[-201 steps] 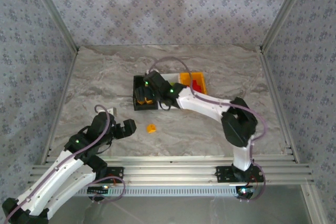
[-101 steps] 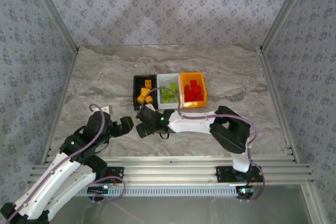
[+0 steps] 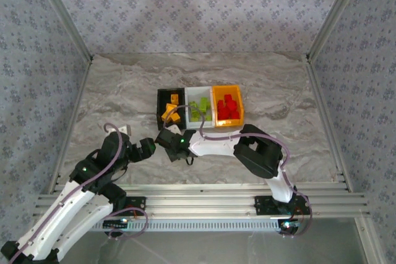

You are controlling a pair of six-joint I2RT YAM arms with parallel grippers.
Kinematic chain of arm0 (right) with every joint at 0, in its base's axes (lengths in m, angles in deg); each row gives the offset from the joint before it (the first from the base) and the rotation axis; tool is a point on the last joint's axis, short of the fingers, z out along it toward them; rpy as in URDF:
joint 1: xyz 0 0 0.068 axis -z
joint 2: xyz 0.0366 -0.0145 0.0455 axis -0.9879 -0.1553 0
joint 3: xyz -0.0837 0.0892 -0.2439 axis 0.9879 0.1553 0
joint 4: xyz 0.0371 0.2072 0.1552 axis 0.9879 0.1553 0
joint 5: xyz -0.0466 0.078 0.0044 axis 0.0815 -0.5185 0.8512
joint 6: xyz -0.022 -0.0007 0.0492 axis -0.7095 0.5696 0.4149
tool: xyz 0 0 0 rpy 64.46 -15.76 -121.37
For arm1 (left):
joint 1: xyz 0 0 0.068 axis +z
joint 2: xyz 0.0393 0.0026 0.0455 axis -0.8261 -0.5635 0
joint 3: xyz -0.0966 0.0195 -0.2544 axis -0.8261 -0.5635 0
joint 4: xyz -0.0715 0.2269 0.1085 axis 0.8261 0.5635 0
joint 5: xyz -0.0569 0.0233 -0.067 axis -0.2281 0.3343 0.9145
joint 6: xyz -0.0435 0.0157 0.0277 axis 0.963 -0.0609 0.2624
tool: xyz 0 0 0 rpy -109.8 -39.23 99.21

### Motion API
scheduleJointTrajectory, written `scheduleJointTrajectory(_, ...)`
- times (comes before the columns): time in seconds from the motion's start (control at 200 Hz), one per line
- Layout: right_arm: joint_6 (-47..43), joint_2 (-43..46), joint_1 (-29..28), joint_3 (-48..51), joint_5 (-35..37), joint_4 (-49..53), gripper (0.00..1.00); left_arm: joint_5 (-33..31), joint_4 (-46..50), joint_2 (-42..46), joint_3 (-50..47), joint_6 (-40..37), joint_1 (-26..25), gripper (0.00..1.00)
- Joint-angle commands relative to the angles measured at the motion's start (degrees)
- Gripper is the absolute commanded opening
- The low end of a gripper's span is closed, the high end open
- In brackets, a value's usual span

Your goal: Sort the legos into containers by color

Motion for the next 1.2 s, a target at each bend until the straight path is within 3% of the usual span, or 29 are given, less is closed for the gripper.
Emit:
scheduleJointTrajectory(0.0, 0.6, -0.8, -0.6, 1.0, 0.2, 0.2, 0.45, 0.7, -0.6, -0.1, 1.0, -0.7, 0.2, 0.99)
scheduleJointTrajectory(0.33, -0.6, 9.6, -0.5, 6.1, 3.7, -5.1, 0.36, 0.8, -0.9, -0.6, 1.3, -0.7, 0.4, 1.00)
scheduleJointTrajectory(0.535, -3.0, 14.2, 2.5, 2.5, 2.9, -5.4, 0.36, 0.7, -1.1, -0.5, 1.0, -0.4, 0.6, 0.99)
scheduleJointTrajectory(0.795, -6.3, 5.1, 10.3, -10.4, -2.8, -7.2, 0.37, 1.0, -1.6, -0.5, 0.5, 0.0, 0.6, 0.99)
scheduleJointTrajectory(1.069, -6.0, -4.6, 16.2, -23.9, -3.1, -5.9, 0.39, 0.9, -1.8, -1.5, 1.0, -0.2, 0.9, 0.99)
scheduleJointTrajectory(1.134, -5.7, -6.1, 17.0, -25.6, -3.4, -5.6, 0.44, 0.9, -2.2, -1.7, 1.0, -0.3, 1.0, 0.99)
scheduleJointTrajectory(1.194, -6.3, -6.8, 17.4, -26.8, -4.1, -6.1, 0.60, 1.1, -2.5, -2.2, 1.1, -0.4, 1.0, 0.99)
